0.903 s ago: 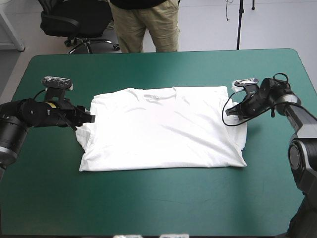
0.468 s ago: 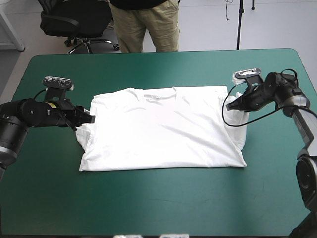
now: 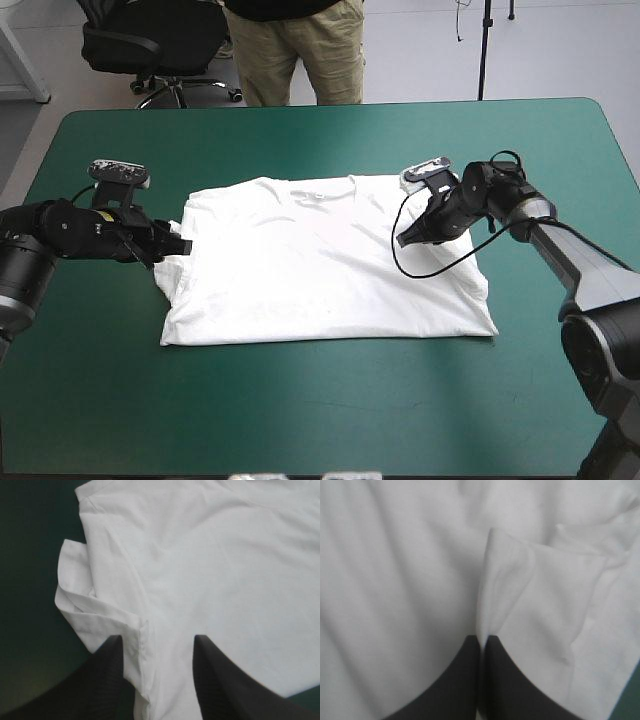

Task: Fold the cloth

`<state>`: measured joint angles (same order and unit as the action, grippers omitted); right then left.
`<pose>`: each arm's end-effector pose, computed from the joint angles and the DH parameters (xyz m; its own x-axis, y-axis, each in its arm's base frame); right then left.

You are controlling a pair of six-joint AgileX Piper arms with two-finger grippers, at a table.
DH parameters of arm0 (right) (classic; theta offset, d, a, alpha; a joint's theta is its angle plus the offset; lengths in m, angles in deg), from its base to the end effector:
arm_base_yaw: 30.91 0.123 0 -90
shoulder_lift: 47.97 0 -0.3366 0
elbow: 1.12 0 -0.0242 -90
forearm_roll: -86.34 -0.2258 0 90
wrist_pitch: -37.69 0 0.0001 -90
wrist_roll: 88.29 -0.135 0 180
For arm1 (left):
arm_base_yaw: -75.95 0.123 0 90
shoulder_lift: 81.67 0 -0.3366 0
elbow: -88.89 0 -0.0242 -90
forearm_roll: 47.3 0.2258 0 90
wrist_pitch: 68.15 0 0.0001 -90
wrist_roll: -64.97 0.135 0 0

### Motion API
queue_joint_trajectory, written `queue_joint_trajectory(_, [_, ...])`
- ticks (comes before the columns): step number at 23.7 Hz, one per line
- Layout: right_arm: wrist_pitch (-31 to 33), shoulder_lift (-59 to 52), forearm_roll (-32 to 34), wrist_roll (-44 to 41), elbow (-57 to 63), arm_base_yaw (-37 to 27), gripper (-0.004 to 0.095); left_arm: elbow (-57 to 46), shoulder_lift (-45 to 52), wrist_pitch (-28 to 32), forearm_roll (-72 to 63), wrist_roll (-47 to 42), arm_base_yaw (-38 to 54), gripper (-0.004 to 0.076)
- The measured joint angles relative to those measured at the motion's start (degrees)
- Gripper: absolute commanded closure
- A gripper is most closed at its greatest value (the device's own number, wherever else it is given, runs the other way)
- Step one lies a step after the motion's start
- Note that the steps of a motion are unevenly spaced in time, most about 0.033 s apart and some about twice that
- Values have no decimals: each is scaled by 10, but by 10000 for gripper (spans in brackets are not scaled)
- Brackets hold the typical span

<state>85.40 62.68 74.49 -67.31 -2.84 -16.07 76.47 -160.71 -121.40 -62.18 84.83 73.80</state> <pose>0.3759 0.1208 0.2657 -0.7907 -0.4385 -0.4271 -0.5027 0.8633 0.0443 0.2391 -0.0368 0.3653 -0.7620 0.2126 -0.6117 0.3068 0.9503 -0.0520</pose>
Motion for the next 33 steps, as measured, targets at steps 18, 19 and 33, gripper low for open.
queue_joint_trajectory(18, [27,-177,8,10,-2,3,555,0,-74,36,14,-66,110,402])
queue_joint_trajectory(19, [37,-195,1,13,-2,3,555,0,-100,44,-31,-39,133,402])
queue_joint_trajectory(33, [56,-222,-18,26,-2,3,555,66,-319,78,-152,35,162,402])
